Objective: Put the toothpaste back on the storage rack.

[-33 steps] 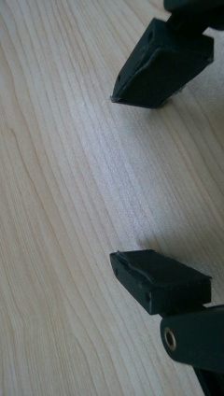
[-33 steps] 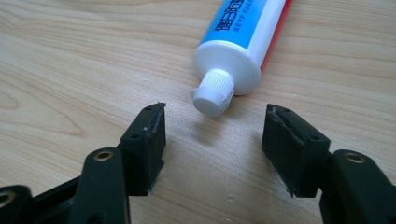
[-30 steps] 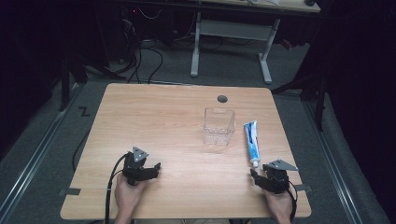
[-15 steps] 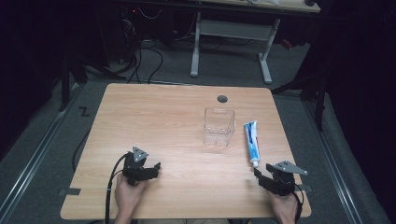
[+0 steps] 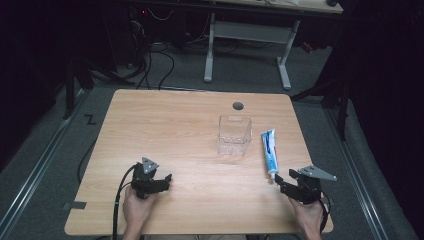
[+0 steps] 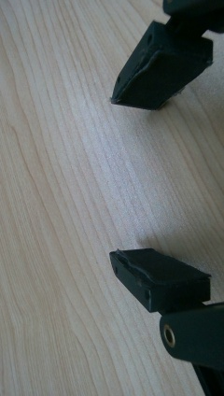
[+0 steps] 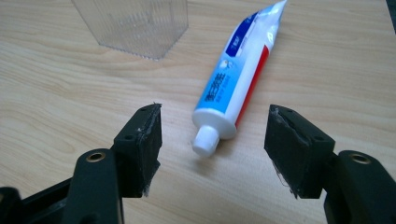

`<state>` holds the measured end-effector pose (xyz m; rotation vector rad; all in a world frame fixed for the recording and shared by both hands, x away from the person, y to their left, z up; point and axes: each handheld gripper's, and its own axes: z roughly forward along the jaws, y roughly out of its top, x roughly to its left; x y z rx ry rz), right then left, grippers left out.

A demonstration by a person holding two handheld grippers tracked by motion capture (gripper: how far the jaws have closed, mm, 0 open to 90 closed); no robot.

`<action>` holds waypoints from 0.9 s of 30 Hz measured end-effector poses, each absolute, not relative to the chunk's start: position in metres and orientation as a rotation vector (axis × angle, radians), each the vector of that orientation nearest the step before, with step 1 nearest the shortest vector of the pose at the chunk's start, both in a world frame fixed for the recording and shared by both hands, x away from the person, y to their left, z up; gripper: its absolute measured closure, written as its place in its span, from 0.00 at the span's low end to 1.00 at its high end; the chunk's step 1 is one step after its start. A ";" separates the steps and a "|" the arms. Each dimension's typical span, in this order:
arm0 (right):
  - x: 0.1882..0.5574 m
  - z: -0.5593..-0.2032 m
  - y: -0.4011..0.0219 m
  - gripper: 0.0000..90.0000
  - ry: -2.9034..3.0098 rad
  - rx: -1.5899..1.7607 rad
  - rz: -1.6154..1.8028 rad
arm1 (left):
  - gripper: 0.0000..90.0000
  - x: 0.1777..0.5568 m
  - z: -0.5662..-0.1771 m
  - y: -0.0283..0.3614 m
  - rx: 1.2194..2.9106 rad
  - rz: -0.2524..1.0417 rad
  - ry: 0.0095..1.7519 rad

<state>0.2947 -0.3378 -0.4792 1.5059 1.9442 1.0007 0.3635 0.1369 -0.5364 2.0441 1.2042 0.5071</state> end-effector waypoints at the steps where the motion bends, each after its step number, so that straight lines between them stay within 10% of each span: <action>1: 0.296 -0.477 -0.337 0.41 1.945 1.508 1.006 | 0.23 0.364 -0.536 0.137 2.044 0.507 1.204; 27: 0.344 -0.460 -0.325 0.48 2.071 1.469 0.986 | 0.23 0.363 -0.536 0.137 2.043 0.509 1.207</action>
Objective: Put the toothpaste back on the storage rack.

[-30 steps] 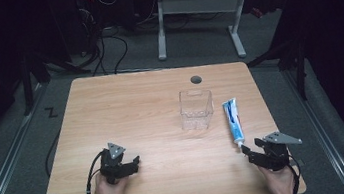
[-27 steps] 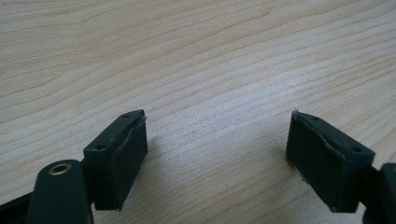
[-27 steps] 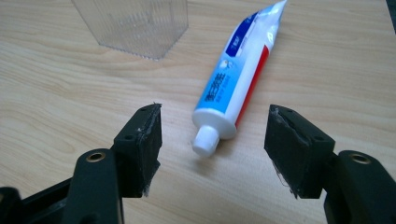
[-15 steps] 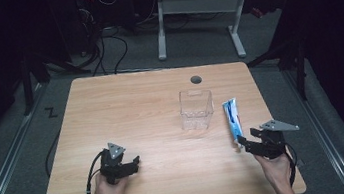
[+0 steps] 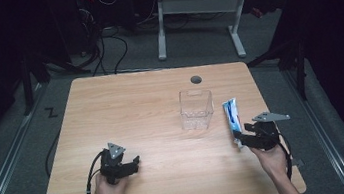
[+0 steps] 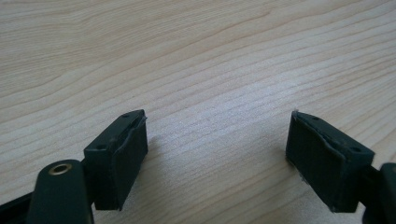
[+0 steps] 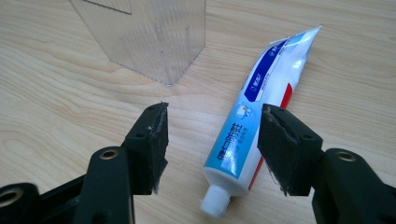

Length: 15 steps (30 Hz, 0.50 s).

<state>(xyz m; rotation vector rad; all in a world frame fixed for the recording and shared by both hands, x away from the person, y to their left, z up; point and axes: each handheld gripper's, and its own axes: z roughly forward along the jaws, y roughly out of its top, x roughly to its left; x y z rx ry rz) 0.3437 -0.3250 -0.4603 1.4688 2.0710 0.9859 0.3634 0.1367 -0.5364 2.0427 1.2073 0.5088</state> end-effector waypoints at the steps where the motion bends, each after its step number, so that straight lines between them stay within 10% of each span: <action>1: 0.344 -0.460 -0.325 0.48 2.071 1.469 0.986 | 0.23 0.363 -0.536 0.137 2.043 0.509 1.207; 15: 0.378 -0.459 -0.316 0.48 2.094 1.477 0.847 | 0.24 0.364 -0.536 0.137 2.038 0.512 1.215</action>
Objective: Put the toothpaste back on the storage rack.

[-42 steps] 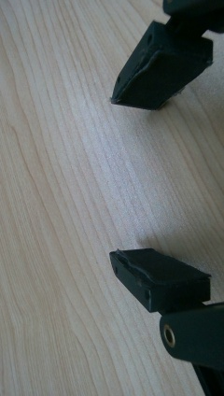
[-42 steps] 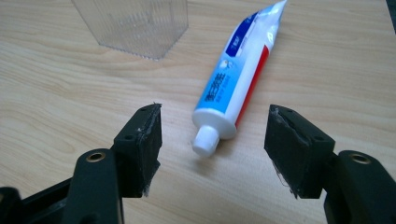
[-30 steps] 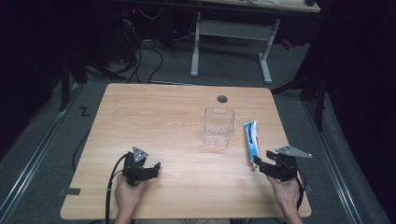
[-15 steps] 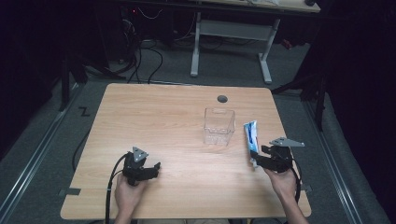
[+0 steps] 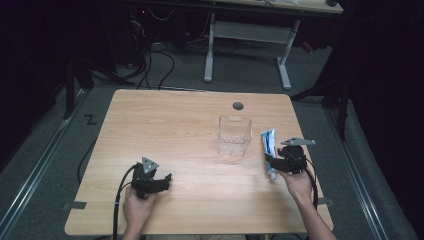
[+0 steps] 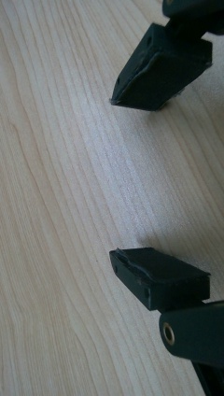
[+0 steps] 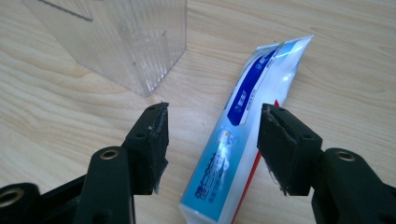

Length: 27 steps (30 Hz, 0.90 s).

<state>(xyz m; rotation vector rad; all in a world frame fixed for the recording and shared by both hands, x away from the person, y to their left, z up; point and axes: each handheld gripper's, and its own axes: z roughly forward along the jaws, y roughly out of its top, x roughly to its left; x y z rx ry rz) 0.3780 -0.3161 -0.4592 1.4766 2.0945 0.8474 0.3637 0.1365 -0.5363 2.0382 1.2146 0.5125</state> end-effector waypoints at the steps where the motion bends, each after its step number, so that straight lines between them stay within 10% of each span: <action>1: 0.380 -0.459 -0.315 0.49 2.091 1.483 0.844 | 0.24 0.364 -0.536 0.137 2.038 0.513 1.215; 27: 0.441 -0.476 -0.315 0.48 2.056 1.671 0.674 | 0.24 0.364 -0.536 0.136 2.036 0.514 1.216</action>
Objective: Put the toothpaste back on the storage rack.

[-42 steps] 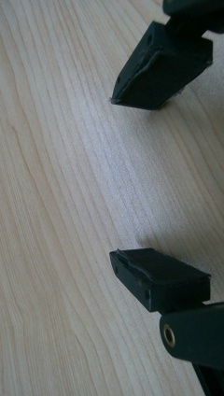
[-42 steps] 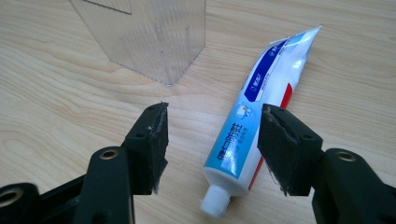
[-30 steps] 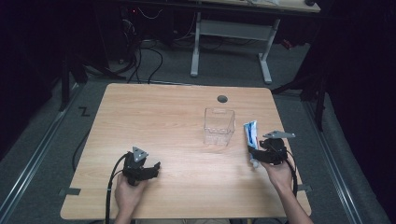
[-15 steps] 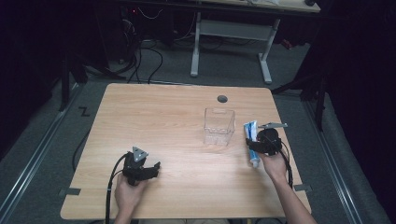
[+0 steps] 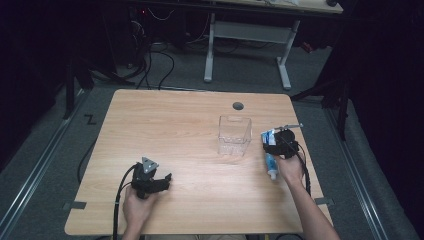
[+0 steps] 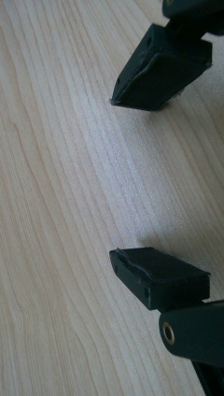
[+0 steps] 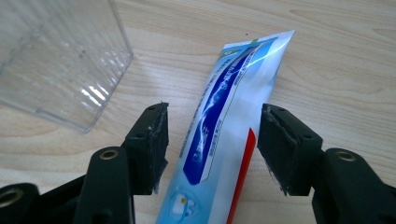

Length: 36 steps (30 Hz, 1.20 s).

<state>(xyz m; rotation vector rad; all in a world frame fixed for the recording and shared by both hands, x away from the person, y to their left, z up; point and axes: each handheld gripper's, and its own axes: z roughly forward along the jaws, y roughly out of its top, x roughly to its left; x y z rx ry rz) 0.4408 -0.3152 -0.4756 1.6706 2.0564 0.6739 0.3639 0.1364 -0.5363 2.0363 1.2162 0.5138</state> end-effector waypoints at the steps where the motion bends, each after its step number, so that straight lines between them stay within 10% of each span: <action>1: 0.444 -0.477 -0.315 0.49 2.057 1.680 0.666 | 0.24 0.364 -0.536 0.136 2.036 0.514 1.217; 36: 0.483 -0.500 -0.325 0.50 2.056 1.875 0.515 | 0.25 0.364 -0.536 0.136 2.036 0.514 1.219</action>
